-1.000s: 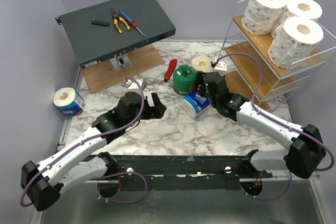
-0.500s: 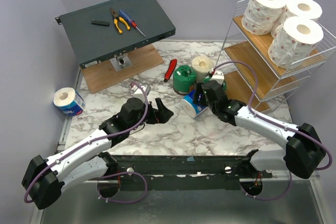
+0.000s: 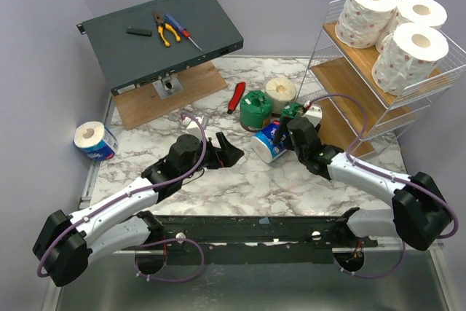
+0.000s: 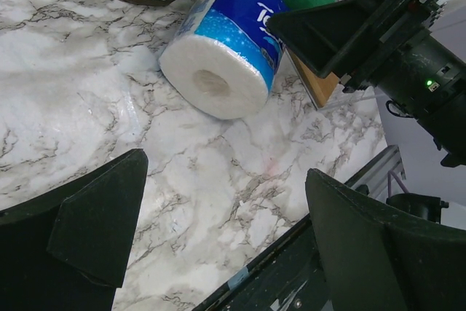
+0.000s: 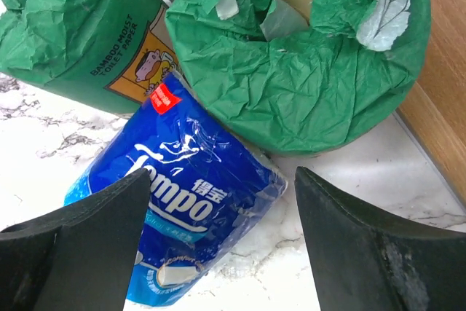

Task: Place and organize the paper towels onto the shelf
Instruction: Adjust the paper towel at the center of the board.

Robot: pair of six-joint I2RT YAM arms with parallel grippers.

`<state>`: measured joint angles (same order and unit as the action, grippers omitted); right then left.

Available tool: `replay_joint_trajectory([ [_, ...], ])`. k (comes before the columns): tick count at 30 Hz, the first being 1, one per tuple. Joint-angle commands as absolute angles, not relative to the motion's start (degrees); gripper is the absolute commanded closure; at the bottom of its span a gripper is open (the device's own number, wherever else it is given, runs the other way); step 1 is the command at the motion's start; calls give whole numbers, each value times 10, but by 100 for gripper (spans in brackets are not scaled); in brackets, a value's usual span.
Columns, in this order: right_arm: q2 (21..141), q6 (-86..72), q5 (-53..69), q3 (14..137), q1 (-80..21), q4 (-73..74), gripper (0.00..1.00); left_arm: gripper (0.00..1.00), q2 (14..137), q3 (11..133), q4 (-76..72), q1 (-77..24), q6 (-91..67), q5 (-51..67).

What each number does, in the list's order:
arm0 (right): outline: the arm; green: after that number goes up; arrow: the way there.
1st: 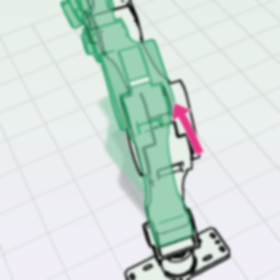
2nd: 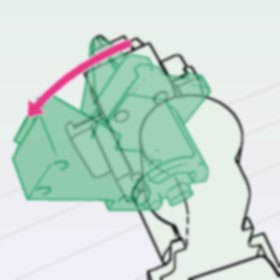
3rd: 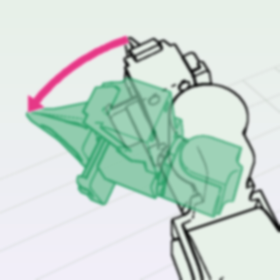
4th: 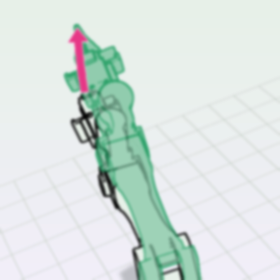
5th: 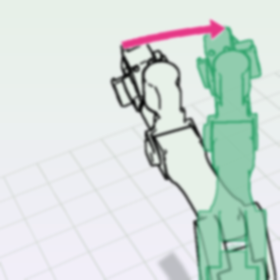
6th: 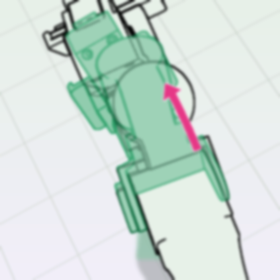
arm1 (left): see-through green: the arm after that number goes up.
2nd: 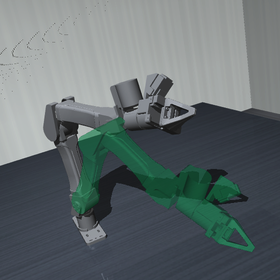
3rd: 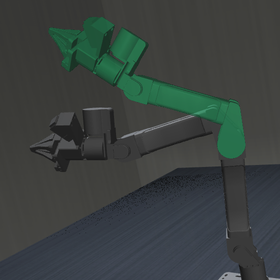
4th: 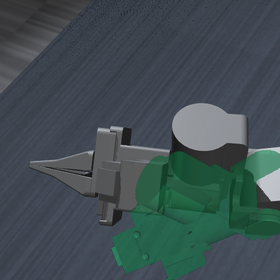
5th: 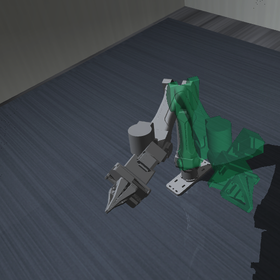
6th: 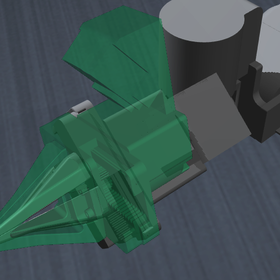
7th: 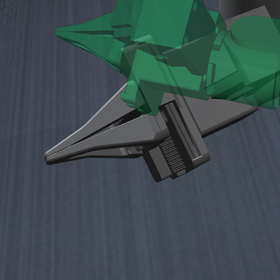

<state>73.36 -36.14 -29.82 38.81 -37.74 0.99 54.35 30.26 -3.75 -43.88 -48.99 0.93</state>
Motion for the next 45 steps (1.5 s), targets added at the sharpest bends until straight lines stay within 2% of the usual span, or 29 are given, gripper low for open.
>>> replay_joint_trajectory([
  [1,729,-356,-245,361,-360,-54,19,7,542,306,-42,-436,-489,16],
  [15,694,-382,-47,288,-364,-149,24,7,548,306,-47,-436,-477,18],
  [26,671,-388,-54,291,-474,-132,25,7,531,298,-10,-436,-476,-15],
  [32,618,-388,-135,310,-473,-89,22,7,512,294,27,-436,-477,-43],
  [36,652,-393,-156,337,-469,-74,22,7,514,299,41,-436,-483,-55],
  [45,683,-428,-6,280,-379,-207,20,8,508,306,55,-436,-465,-54],
])
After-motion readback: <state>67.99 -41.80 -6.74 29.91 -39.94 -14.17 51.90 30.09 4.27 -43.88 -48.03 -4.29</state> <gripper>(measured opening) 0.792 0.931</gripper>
